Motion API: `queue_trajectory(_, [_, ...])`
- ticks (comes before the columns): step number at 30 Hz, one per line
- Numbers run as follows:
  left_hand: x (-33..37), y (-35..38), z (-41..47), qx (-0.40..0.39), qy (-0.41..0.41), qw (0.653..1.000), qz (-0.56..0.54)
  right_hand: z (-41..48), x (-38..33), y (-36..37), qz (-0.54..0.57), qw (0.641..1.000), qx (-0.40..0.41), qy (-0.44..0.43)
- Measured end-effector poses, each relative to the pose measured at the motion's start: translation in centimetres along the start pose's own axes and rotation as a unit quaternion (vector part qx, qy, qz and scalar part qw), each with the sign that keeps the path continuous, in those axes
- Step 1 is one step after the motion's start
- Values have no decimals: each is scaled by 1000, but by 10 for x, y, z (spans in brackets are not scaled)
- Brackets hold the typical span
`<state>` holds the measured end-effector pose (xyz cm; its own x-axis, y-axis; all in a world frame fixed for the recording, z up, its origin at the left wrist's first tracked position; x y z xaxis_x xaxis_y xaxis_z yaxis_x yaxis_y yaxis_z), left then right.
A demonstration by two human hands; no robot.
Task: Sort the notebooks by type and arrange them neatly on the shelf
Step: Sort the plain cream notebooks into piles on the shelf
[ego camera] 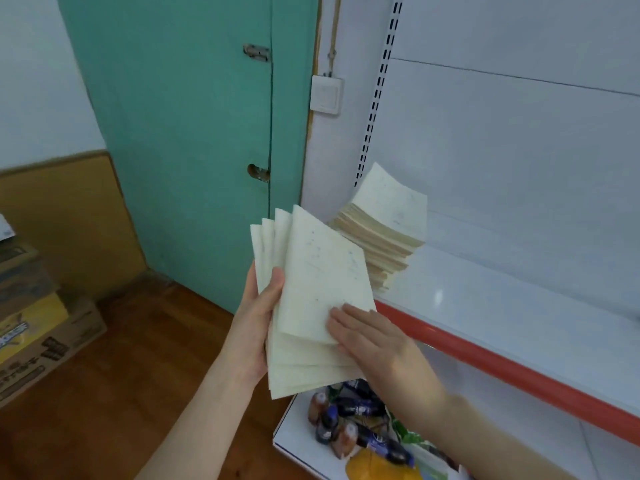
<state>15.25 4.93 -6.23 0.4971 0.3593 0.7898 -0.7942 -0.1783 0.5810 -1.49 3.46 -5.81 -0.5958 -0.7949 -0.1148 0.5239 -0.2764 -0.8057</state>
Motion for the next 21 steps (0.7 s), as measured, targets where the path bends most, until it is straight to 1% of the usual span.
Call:
queue_trajectory(5, [-17,16,-17,10,-11,1000,18,-27,15,-14,-2,1000,-18,-19])
queue_trajectory(6, [-20,22,-18,16,-9,999,28,-31,18,-21,14,999,-30,-20])
queue_trajectory(8, [-27,36,-20,32,3,998,47,-40,26,-40,95,993,-67,4])
queue_trajectory(9, [-32,45,-22,35,11,998,52,-45,34,-51,146,985,-77,42])
queue_trajectory(10, [-38,56,-24,30,16,998,54,-50,44,-65,193,974,-73,99])
queue_trajectory(11, [-45,69,-26,20,15,998,54,-55,58,-79,226,958,-49,168])
queue_trajectory(12, [-54,84,-29,8,12,999,51,-62,76,-93,245,939,-4,242])
queue_trajectory(13, [-64,99,-32,-3,11,999,46,-70,98,-106,247,913,44,321])
queue_trajectory(14, [-75,116,-35,-17,13,999,40,-80,120,-119,248,879,66,402])
queue_trajectory(15, [-88,134,-38,-32,15,999,32,-90,143,-128,267,836,55,476])
queue_trajectory(16, [-101,153,-41,-46,11,999,23,-103,165,-133,316,784,25,534])
queue_trajectory(18, [-128,190,-49,-73,-12,997,7,-131,193,-144,431,674,-28,600])
queue_trajectory(19, [-141,207,-53,-86,-26,996,-1,-144,203,-152,465,637,-36,614])
queue_trajectory(21, [-167,237,-61,-96,-54,994,-14,-169,229,-166,500,589,-21,634])
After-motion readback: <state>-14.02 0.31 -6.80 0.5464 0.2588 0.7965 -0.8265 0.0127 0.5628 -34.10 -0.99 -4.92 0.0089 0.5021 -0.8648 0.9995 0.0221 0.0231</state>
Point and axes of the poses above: each hand's wrist, its own z-axis towards the middle knuckle, its own y-axis out of the palm, x = y × z, the point moved 3 cm from there along z, towards the middle knuckle, and after that the axes turned 14 degrees about y, right-handed, at the moved point
